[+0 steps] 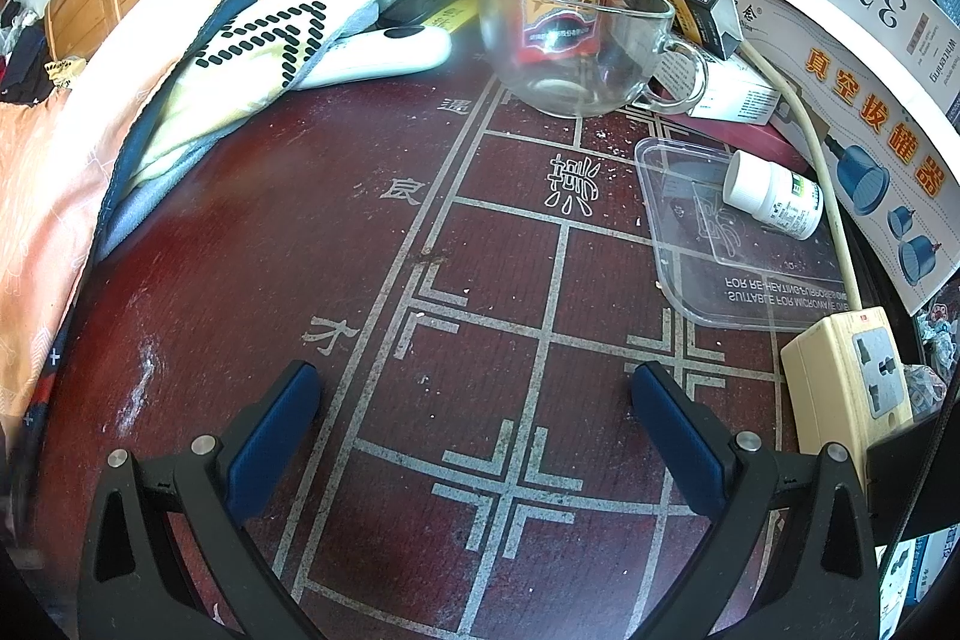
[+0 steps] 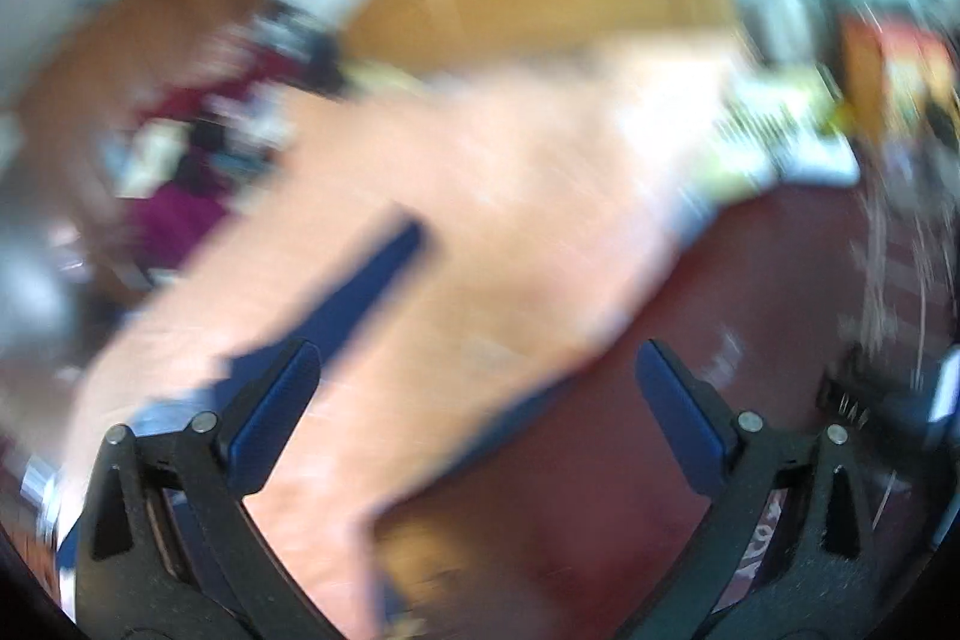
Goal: Fold small clothes
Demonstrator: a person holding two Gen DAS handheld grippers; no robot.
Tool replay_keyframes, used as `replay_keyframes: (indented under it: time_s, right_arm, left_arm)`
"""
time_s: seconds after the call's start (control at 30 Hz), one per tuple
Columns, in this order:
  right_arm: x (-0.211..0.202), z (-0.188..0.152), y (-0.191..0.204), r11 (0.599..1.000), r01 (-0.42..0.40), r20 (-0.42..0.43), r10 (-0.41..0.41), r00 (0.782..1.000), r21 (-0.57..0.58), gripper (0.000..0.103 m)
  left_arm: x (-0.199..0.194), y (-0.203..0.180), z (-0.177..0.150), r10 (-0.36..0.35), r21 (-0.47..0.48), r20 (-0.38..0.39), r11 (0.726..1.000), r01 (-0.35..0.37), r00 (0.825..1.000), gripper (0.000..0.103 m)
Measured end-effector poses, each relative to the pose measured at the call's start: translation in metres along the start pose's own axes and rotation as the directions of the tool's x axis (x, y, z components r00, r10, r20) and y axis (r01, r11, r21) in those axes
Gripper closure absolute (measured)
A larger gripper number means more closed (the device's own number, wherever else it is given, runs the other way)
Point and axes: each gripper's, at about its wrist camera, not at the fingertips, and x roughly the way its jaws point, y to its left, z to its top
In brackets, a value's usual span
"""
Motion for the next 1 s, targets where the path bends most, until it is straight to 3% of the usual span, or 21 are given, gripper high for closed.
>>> replay_keyframes:
  time_s: [0.1, 0.2, 0.33, 0.43, 0.47, 0.67, 0.77, 1.0]
  right_arm:
    - [-0.09, 0.014, 0.034, 0.979, -0.164, 0.145, 0.182, 0.973, -0.124, 0.0]
    - [-0.176, 0.021, 0.038, 0.96, -0.188, 0.28, 0.242, 0.929, -0.205, 0.0]
    - [-0.273, 0.019, 0.012, 0.972, -0.034, 0.47, 0.143, 0.871, -0.232, 0.0]
    - [-0.325, 0.013, -0.031, 0.989, 0.071, 0.592, 0.019, 0.806, -0.128, 0.0]
    - [-0.329, 0.012, -0.045, 0.992, 0.071, 0.6, 0.005, 0.8, -0.102, 0.0]
    - [-0.297, -0.014, -0.097, 0.995, 0.095, 0.55, -0.095, 0.83, 0.029, 0.0]
    - [-0.283, -0.01, -0.123, 0.988, 0.134, 0.517, -0.151, 0.843, 0.071, 0.0]
    - [-0.281, -0.024, -0.167, 0.977, 0.179, 0.481, -0.213, 0.85, 0.116, 0.0]
  left_arm:
    - [0.0, 0.0, 0.0, 0.0, 0.0, 0.0, 1.0, 0.0, 1.0, 0.0]
    - [0.0, 0.0, 0.0, 0.0, 0.0, 0.0, 1.0, 0.0, 1.0, 0.0]
    - [0.0, 0.0, 0.0, 0.0, 0.0, 0.0, 1.0, 0.0, 1.0, 0.0]
    - [0.0, 0.0, 0.0, 0.0, 0.0, 0.0, 1.0, 0.0, 1.0, 0.0]
    - [0.0, 0.0, 0.0, 0.0, 0.0, 0.0, 1.0, 0.0, 1.0, 0.0]
    - [0.0, 0.0, 0.0, 0.0, 0.0, 0.0, 1.0, 0.0, 1.0, 0.0]
    - [0.0, 0.0, 0.0, 0.0, 0.0, 0.0, 1.0, 0.0, 1.0, 0.0]
    - [0.0, 0.0, 0.0, 0.0, 0.0, 0.0, 1.0, 0.0, 1.0, 0.0]
